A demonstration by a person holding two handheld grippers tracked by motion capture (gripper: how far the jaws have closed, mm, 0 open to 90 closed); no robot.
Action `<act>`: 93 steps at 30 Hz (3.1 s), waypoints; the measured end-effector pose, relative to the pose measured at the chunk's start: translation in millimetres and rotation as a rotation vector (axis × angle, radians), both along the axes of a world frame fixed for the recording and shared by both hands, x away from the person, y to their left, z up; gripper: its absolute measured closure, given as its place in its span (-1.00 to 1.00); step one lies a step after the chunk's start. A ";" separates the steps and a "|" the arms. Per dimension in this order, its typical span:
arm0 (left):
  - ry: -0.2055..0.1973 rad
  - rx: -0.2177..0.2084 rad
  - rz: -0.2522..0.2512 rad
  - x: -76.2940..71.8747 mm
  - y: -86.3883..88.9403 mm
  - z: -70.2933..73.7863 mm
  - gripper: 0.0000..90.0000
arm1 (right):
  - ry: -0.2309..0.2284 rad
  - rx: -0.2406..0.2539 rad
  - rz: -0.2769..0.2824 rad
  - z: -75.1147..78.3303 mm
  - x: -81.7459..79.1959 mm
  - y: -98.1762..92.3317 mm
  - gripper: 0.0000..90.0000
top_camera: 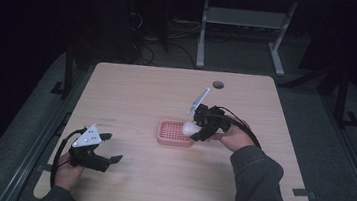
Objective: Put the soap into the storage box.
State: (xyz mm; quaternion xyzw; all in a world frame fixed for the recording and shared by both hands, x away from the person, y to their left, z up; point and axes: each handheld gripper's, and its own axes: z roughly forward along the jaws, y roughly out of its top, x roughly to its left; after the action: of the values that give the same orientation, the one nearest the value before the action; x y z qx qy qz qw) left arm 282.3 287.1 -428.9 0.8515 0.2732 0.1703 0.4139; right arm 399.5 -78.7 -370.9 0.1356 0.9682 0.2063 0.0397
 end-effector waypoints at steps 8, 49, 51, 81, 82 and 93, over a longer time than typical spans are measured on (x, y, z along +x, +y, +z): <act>-0.003 0.000 -0.003 0.0 0.2 0.4 -0.69 | 0.011 0.000 0.008 0.4 8.7 9.3 0.08; -0.002 -0.011 -0.002 0.5 0.3 0.3 -0.69 | 0.056 -0.031 0.038 -19.0 43.8 57.0 0.08; -0.002 -0.012 -0.002 0.3 0.2 0.4 -0.69 | 0.055 -0.039 0.043 -21.3 44.2 59.3 0.08; -0.002 -0.014 -0.003 0.6 0.2 0.4 -0.69 | 0.101 -0.047 0.032 -51.1 50.2 67.7 0.08; -0.002 -0.014 -0.003 0.7 0.2 0.4 -0.69 | 0.102 -0.046 0.031 -51.1 50.4 67.7 0.08; -0.003 -0.014 -0.003 0.6 0.2 0.4 -0.69 | 0.083 -0.056 0.042 -51.1 48.0 70.9 0.08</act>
State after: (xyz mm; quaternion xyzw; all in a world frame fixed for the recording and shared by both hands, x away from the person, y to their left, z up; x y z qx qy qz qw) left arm 282.9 287.2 -428.6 0.8488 0.2724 0.1693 0.4203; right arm 447.5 -7.8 -422.0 0.1224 0.9771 0.1740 -0.0009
